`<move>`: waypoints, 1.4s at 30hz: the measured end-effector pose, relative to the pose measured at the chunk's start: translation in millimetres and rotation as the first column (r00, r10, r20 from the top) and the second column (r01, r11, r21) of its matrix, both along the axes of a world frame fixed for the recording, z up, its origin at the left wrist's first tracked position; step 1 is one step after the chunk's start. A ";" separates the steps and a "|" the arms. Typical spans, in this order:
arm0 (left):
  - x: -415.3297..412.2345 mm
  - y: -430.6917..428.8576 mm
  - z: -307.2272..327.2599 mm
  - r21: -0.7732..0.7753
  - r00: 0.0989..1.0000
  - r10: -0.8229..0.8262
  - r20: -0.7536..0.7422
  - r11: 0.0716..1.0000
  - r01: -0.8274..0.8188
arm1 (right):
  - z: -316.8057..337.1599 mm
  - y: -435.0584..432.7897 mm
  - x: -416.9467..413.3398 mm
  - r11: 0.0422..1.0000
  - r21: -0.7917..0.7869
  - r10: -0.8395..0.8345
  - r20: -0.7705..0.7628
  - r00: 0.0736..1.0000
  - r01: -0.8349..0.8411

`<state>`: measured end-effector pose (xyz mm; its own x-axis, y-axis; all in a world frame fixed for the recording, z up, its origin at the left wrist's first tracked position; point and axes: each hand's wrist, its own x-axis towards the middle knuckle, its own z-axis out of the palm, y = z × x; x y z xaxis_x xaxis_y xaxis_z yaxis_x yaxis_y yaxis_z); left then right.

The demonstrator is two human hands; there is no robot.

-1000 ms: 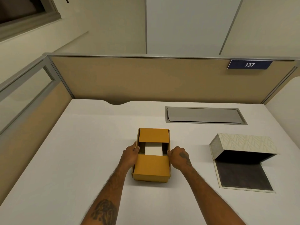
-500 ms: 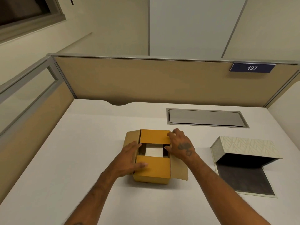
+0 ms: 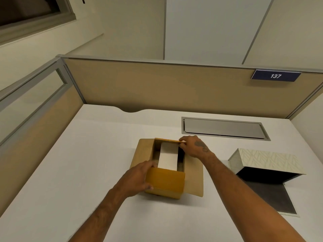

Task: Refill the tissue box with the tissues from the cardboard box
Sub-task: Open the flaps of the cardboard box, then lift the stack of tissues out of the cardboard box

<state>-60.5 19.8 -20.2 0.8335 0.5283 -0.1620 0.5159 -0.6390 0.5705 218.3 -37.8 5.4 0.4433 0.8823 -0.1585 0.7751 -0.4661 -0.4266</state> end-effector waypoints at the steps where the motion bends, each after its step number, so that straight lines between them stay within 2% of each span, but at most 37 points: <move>1: -3.0 -2.7 0.9 -0.030 0.999 0.009 0.048 1.000 -0.007 | 4.7 1.5 0.1 0.996 0.047 -0.076 0.006 0.997 0.075; 5: -14.6 -12.8 6.7 -0.228 0.981 0.030 0.190 0.974 0.014 | 20.8 11.9 -9.4 0.934 0.193 -0.319 0.066 0.946 0.301; 8: -16.9 -18.5 10.3 -0.407 0.971 0.116 0.210 0.913 -0.021 | 23.5 22.9 -18.8 0.911 0.253 -0.347 0.045 0.937 0.325; 10: -18.6 -20.0 9.5 -0.447 0.978 0.126 0.165 0.894 -0.039 | 20.3 28.7 -21.6 0.917 0.275 -0.315 0.057 0.947 0.289; 13: -27.0 -20.7 5.5 -0.324 1.000 0.018 0.023 0.946 -0.009 | 10.7 33.4 -19.9 0.969 0.190 -0.170 0.067 0.983 0.154; 16: -32.7 -24.0 0.0 -0.149 0.995 -0.018 -0.098 0.989 0.004 | -3.4 28.8 -17.5 0.999 0.001 0.037 0.159 0.987 -0.038; 20: -24.3 -29.2 -6.6 0.095 0.998 -0.036 -0.051 0.995 0.040 | -19.5 18.6 -16.4 0.991 -0.101 0.110 0.218 0.970 -0.090; 24: -15.7 -32.1 -15.6 0.363 0.994 -0.108 -0.004 0.926 0.102 | -18.9 20.3 -16.4 0.986 -0.128 0.139 0.264 0.954 -0.108; 31: -12.6 -32.3 -30.6 0.459 0.993 -0.117 0.025 0.884 0.093 | -16.8 24.9 -16.2 0.987 -0.138 0.112 0.265 0.958 -0.078; 37: -12.7 -27.7 -24.4 0.417 0.992 -0.126 -0.011 0.901 0.119 | -16.5 23.0 -18.3 0.984 -0.163 0.115 0.286 0.951 -0.070; 40: -10.2 -19.6 -19.1 0.310 0.995 -0.027 0.097 0.951 -0.005 | -11.3 23.8 -19.7 0.981 -0.187 0.105 0.239 0.965 -0.060; 42: -0.9 -10.8 -16.9 0.344 0.982 0.071 0.177 0.930 -0.130 | -8.5 22.9 -25.3 0.991 -0.133 0.028 0.197 0.980 -0.002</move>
<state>-61.4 9.0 -37.1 0.7723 0.6092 0.1802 0.5092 -0.7632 0.3979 192.9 -14.9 -3.1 0.4642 0.8665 -0.1838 0.8454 -0.4953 -0.2000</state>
